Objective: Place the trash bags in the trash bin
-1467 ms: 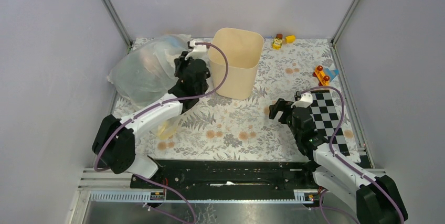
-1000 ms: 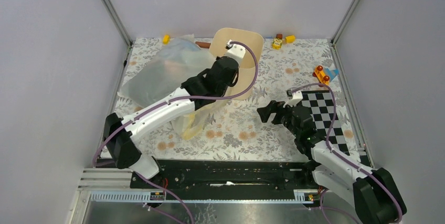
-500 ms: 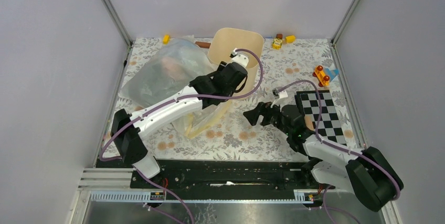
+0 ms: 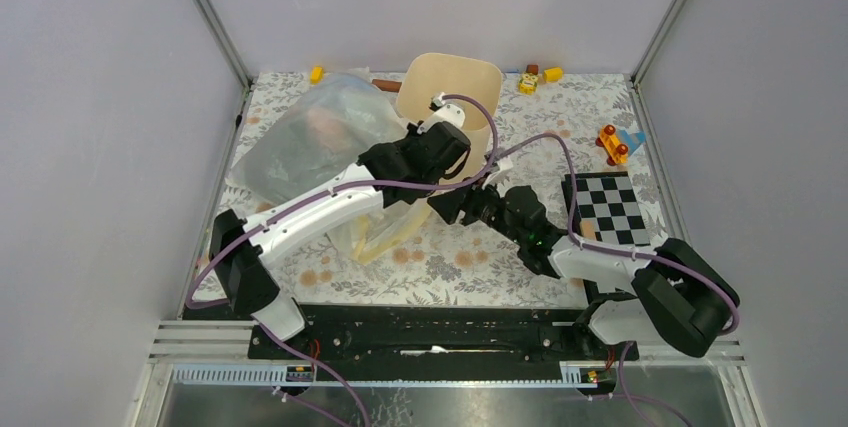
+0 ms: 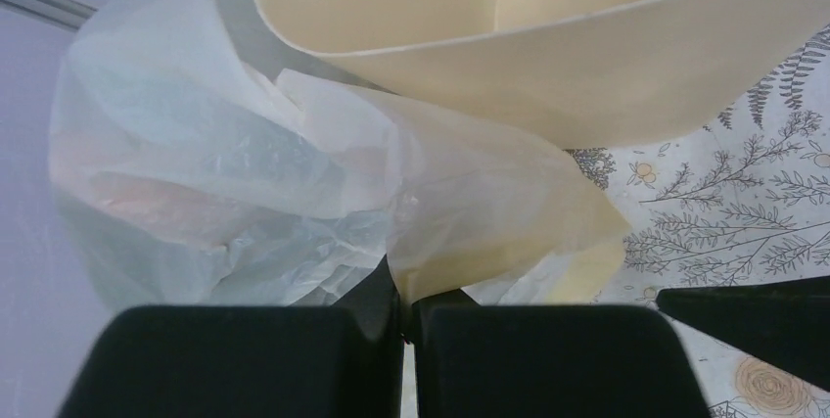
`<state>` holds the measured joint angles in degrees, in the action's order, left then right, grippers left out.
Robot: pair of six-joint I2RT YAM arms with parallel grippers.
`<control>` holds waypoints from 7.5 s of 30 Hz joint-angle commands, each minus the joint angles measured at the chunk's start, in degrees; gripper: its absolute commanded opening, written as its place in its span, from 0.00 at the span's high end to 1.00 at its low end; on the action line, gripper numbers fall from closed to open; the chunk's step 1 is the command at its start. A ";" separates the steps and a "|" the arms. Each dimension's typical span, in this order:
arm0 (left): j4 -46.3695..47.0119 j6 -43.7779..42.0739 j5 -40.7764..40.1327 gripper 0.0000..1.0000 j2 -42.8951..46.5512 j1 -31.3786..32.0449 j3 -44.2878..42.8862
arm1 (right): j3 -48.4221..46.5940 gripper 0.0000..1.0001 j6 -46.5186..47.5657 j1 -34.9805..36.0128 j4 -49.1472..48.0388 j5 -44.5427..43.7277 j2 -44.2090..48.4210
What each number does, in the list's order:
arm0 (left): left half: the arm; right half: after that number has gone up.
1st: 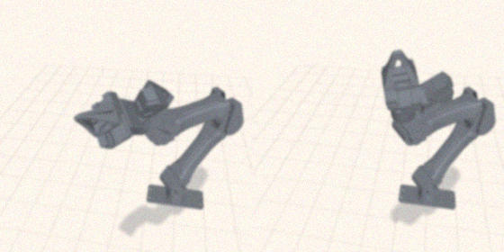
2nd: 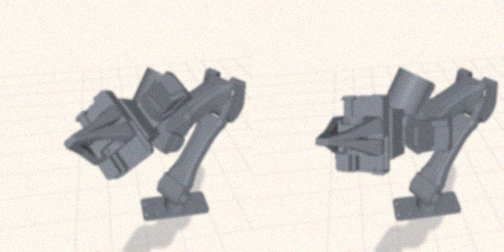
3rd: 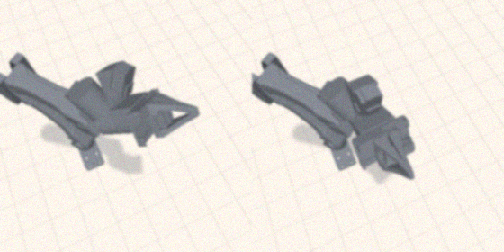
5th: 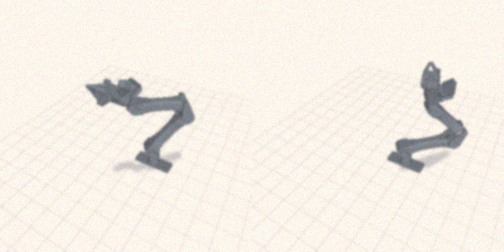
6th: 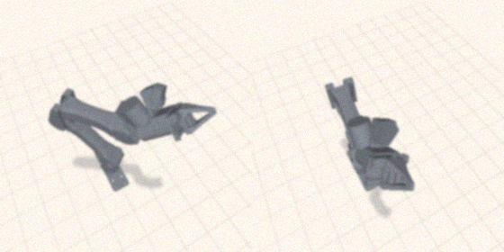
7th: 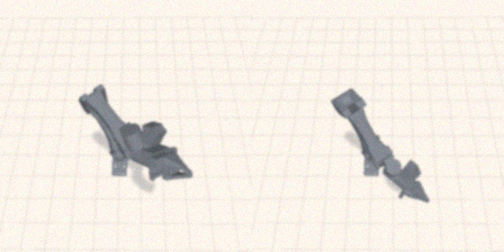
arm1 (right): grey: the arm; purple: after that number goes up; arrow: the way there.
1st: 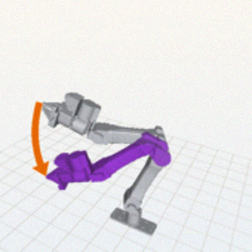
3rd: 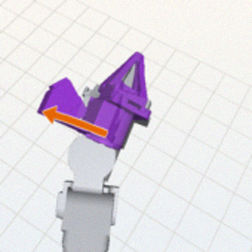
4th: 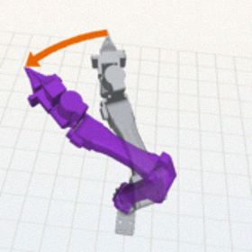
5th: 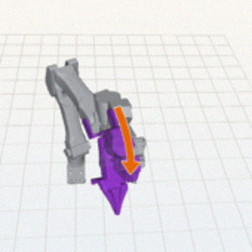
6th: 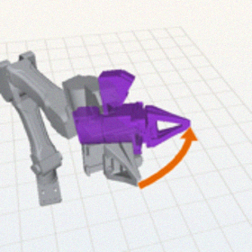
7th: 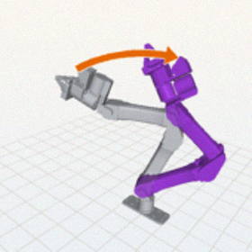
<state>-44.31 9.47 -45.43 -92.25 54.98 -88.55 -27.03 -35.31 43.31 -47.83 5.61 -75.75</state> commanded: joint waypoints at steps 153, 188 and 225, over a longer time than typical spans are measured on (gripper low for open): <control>-17.03 11.35 17.04 0.99 38.17 -32.31 4.67 | -14.87 0.44 32.26 18.57 -18.94 -20.81 -15.92; -20.02 9.86 13.53 1.00 42.11 -32.31 9.31 | -53.53 0.91 50.44 21.84 3.97 -25.16 -48.10; -7.92 8.16 8.69 0.99 40.58 -32.31 14.81 | -59.31 0.25 25.23 14.95 7.87 -20.15 -45.21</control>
<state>-54.78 18.20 -35.16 -52.66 22.92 -75.09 -92.77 -5.72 58.46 -39.09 -17.41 -128.62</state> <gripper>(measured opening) 0.009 0.753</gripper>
